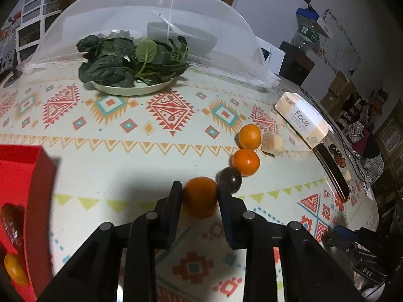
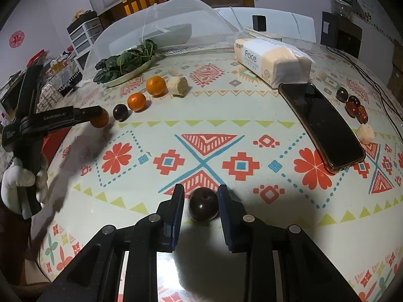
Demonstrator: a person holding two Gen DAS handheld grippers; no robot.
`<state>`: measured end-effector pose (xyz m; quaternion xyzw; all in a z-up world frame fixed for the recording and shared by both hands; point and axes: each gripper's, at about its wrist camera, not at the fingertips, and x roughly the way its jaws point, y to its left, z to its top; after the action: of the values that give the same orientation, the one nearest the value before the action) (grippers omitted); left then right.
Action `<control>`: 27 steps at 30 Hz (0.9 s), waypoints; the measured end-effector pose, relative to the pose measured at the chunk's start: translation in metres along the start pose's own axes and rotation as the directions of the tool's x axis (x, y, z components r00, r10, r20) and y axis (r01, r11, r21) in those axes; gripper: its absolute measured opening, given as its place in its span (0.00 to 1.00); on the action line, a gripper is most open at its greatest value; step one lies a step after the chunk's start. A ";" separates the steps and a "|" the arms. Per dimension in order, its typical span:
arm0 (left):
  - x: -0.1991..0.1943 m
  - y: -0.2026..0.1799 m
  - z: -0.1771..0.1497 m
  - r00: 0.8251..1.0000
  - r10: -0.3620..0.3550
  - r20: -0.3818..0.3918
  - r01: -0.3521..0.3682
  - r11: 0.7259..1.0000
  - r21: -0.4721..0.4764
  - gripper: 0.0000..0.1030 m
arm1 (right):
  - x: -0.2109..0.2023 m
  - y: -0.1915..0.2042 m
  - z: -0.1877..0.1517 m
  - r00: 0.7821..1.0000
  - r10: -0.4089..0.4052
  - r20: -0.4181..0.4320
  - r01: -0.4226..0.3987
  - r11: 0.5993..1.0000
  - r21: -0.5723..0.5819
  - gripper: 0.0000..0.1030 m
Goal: Organize fruits
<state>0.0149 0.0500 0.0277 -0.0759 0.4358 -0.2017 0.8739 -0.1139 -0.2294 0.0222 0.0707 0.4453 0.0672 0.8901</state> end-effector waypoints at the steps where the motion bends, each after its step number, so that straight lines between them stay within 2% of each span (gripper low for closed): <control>1: -0.005 0.001 -0.002 1.000 -0.004 0.008 0.004 1.000 -0.006 0.27 | 0.000 0.001 0.000 1.000 0.001 0.002 -0.001 1.000 -0.001 0.27; 9: -0.048 0.007 -0.018 0.996 -0.015 0.090 0.019 0.999 -0.038 0.27 | -0.006 0.016 0.006 0.998 0.061 0.022 -0.061 0.998 -0.004 0.20; 16: -0.109 0.035 -0.036 0.976 0.038 0.215 -0.017 0.995 -0.101 0.27 | -0.006 0.058 0.013 0.992 0.126 0.024 -0.124 0.990 -0.066 0.20; 22: -0.160 0.085 -0.057 0.950 0.120 0.288 -0.059 0.975 -0.212 0.27 | -0.004 0.119 0.024 0.974 0.227 0.011 -0.223 0.964 -0.146 0.20; 27: -0.191 0.129 -0.071 0.929 0.190 0.318 -0.093 0.951 -0.294 0.27 | 0.002 0.188 0.035 0.950 0.311 -0.015 -0.305 0.923 -0.236 0.20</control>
<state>-0.1075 0.2497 0.0841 -0.1979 0.3049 -0.0590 0.9297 -0.0952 -0.0469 0.0762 0.0347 0.4074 0.2577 0.8755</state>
